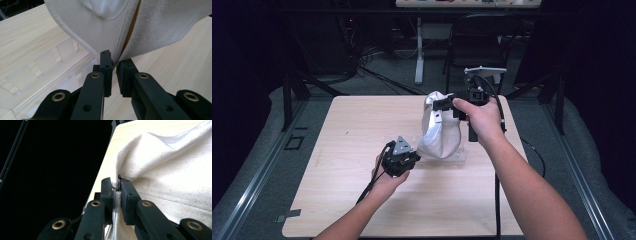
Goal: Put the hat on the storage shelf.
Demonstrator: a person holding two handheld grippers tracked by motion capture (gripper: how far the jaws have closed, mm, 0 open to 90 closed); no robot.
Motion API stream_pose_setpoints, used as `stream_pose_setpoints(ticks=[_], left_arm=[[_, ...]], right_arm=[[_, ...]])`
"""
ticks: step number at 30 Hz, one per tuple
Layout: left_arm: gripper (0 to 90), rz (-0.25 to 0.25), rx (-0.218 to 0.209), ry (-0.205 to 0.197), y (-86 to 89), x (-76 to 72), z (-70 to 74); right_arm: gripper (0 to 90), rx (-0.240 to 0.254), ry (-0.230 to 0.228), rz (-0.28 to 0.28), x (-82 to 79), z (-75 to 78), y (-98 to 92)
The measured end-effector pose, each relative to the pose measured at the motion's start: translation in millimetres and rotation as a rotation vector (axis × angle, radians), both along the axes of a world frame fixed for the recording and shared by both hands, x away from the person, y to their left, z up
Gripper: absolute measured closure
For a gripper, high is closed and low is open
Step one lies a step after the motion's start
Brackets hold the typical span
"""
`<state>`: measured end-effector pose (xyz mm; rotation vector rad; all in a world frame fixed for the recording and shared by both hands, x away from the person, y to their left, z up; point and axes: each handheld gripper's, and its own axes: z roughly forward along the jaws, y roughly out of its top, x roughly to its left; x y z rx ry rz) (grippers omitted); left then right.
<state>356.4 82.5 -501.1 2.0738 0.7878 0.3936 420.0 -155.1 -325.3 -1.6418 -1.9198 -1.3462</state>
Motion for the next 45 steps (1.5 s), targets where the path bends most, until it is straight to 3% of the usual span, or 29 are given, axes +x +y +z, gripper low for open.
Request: stream_pose_setpoints(ticks=[9, 13, 16, 22, 26, 29, 35, 42, 45], left_arm=[[84.5, -0.007, -0.012, 0.044, 4.0, 5.4, -5.4], [85.0, 0.015, -0.001, 0.043, 3.4, 3.0, -9.9], [85.1, 0.058, -0.014, 0.068, 3.4, 1.1, -12.5], [84.9, 0.07, -0.031, 0.073, 3.7, -0.5, -15.4], [80.1, 0.068, -0.023, 0.053, 3.2, -3.7, -14.4], [69.3, 0.071, 0.016, 0.005, 2.7, -10.1, -9.2], [61.6, 0.04, 0.02, -0.06, -0.4, -23.3, 5.9], [60.5, 0.052, 0.036, -0.082, -4.9, -25.5, 11.6], [60.7, 0.026, 0.025, -0.076, -5.5, -28.3, 12.4]], right_arm=[[82.1, -0.004, 0.012, 0.007, 2.5, -8.1, 1.2], [82.0, -0.006, 0.014, 0.009, 3.0, -10.2, 3.7], [82.0, -0.008, 0.02, 0.007, 2.7, -13.4, 5.3], [82.0, -0.014, 0.017, 0.008, 2.4, -16.1, 5.2], [82.1, -0.007, 0.018, 0.005, 2.5, -17.1, 6.0], [82.0, -0.005, 0.016, 0.006, 2.4, -16.5, 5.5], [82.0, -0.004, 0.014, 0.001, 3.1, -15.7, 2.2], [82.0, -0.009, 0.013, 0.004, 2.2, -15.9, 3.8], [82.0, -0.005, 0.011, 0.004, 2.3, -15.7, 3.7]])
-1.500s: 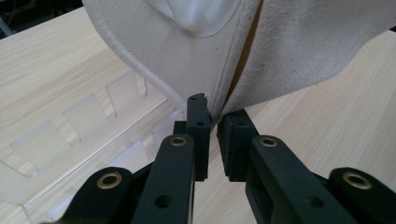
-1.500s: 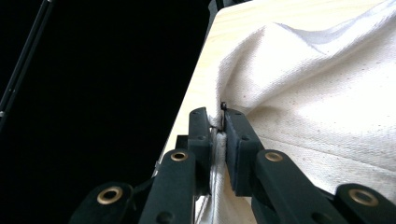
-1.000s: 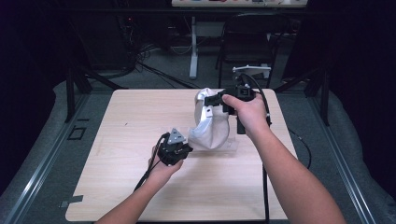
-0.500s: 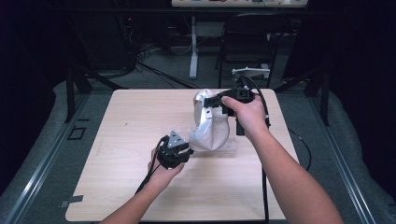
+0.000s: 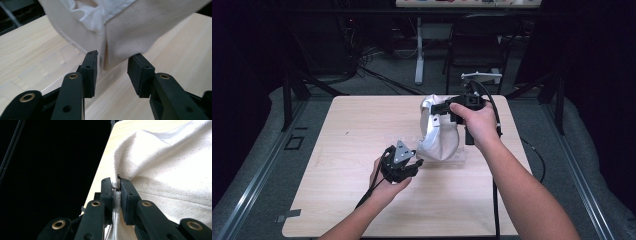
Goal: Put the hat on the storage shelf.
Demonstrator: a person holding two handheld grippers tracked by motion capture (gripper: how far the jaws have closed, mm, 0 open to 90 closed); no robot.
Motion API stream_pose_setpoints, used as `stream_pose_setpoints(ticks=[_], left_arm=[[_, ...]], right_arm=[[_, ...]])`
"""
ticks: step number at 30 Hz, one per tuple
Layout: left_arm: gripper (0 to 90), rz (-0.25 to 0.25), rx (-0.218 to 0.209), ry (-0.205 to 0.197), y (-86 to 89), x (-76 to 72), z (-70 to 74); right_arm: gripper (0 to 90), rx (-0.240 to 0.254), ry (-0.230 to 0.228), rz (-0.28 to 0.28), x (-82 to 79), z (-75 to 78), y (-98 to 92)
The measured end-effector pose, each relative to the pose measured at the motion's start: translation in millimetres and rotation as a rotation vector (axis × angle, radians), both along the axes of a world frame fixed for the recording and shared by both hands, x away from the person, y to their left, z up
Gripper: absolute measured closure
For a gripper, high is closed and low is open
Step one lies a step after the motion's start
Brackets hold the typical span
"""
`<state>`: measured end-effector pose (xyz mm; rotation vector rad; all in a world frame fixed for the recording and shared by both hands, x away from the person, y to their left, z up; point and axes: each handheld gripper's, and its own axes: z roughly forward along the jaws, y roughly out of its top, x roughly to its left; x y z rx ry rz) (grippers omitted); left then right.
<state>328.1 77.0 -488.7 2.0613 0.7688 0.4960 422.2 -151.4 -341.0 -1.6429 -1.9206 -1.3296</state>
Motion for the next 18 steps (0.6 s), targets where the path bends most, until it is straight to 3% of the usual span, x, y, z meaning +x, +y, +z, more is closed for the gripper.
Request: stream_pose_setpoints(ticks=[4, 10, 13, 18], left_arm=[[60.6, 0.006, 0.0, -0.005, -0.1, 1.7, 0.9], [83.9, 0.039, 0.03, -0.008, 2.8, 6.7, -2.2], [84.8, 0.047, 0.008, 0.016, 6.5, 10.6, -3.5], [86.1, 0.047, 0.035, 0.038, 3.9, 10.4, -4.7]], right_arm=[[82.0, 0.004, 0.0, -0.008, 0.3, -0.2, 0.1], [82.0, -0.002, 0.001, 0.002, -0.1, -0.7, 2.8], [81.9, -0.009, -0.001, 0.007, -0.2, -2.1, 3.8], [82.0, -0.006, 0.01, -0.008, 0.9, -7.0, 2.9]])
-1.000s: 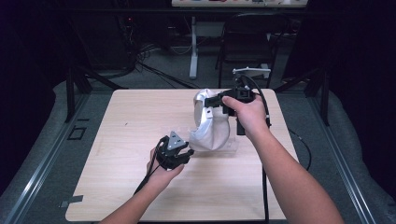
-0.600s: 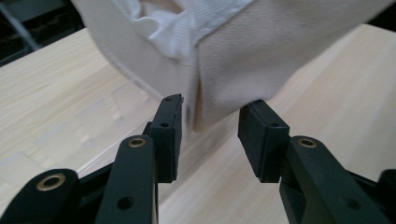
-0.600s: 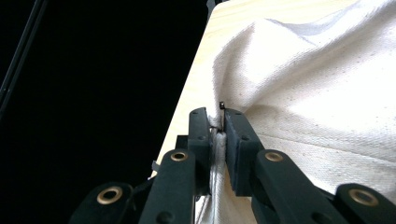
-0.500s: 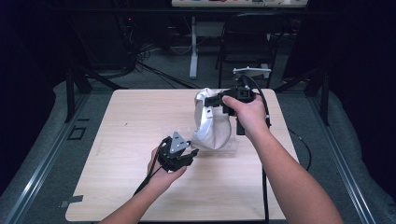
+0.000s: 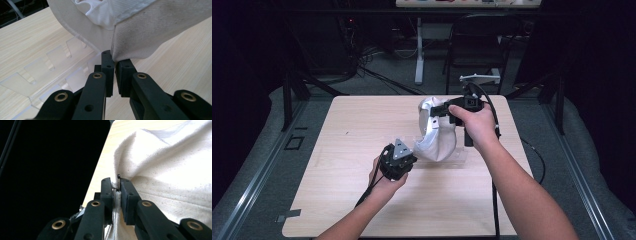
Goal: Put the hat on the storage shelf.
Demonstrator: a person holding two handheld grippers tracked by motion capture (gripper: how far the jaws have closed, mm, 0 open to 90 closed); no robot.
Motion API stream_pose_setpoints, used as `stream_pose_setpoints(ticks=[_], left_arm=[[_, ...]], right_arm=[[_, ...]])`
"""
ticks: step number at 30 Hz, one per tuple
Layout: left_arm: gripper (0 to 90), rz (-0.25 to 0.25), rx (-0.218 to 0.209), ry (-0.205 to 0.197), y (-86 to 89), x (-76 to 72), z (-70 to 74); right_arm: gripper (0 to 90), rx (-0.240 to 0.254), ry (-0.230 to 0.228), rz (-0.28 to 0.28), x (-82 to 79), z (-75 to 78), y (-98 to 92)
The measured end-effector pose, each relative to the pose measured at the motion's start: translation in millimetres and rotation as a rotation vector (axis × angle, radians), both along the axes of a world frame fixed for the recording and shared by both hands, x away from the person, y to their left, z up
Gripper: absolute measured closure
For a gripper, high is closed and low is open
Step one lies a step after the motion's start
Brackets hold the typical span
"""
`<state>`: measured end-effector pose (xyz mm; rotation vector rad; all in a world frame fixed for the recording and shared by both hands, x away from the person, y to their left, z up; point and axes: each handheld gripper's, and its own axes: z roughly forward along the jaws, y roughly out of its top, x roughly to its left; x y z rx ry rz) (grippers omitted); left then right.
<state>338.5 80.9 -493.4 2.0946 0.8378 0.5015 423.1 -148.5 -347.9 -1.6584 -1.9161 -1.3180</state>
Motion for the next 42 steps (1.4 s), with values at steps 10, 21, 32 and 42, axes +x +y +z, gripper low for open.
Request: stream_pose_setpoints(ticks=[10, 21, 32, 42], left_arm=[[86.7, -0.007, 0.057, 0.094, 1.8, 6.4, -8.6], [74.6, 0.001, 0.009, 0.069, 6.2, 4.0, -14.4], [55.1, -0.001, -0.041, 0.047, 13.8, -6.3, -12.4], [49.7, 0.019, -0.075, 0.072, 49.2, -21.4, -21.2]], right_arm=[[82.0, -0.036, 0.019, 0.004, 2.2, -11.7, -1.6], [81.9, -0.048, 0.03, 0.009, 2.9, -20.5, -0.7], [81.9, -0.055, 0.022, -0.002, 1.0, -18.6, -4.3], [81.5, -0.063, 0.013, -0.001, -0.6, -19.0, -2.9]])
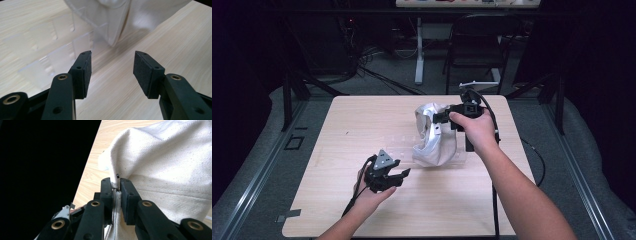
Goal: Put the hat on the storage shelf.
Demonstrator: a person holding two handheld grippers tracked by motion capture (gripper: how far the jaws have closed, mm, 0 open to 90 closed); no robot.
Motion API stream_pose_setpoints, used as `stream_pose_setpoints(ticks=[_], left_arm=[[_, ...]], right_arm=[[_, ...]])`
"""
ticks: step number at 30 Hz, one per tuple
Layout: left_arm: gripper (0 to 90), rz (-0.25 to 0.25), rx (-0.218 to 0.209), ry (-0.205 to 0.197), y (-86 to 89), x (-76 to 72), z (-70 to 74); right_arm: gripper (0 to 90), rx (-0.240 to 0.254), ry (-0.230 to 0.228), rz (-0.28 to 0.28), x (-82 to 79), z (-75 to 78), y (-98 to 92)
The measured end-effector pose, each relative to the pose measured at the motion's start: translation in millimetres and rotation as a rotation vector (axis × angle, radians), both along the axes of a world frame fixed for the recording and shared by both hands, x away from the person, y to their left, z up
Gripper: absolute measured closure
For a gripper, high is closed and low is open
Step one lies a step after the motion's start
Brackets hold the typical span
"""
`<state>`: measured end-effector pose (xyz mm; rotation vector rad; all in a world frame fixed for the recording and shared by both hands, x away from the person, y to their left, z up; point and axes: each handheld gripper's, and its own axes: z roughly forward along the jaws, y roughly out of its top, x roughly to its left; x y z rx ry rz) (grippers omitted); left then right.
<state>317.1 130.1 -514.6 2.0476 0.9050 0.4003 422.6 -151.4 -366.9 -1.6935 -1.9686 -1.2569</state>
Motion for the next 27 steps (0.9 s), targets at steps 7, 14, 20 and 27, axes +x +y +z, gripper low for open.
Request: stream_pose_setpoints(ticks=[7, 14, 20, 27], left_arm=[[49.0, 0.042, -0.004, 0.014, 20.8, -0.3, -7.7], [48.2, 0.063, -0.017, 0.029, 26.8, 3.4, -12.5], [47.0, 0.073, -0.023, 0.022, 29.2, 4.4, -12.4], [47.0, 0.084, -0.026, 0.028, 31.9, 5.9, -12.9]], right_arm=[[78.6, -0.01, -0.009, 0.0, -2.3, 0.8, 1.2], [72.9, -0.03, -0.023, -0.001, -7.3, 4.7, -2.8], [67.0, -0.048, -0.036, -0.008, -12.3, 10.6, -10.2], [64.6, -0.068, -0.054, -0.023, -16.9, 15.4, -17.5]])
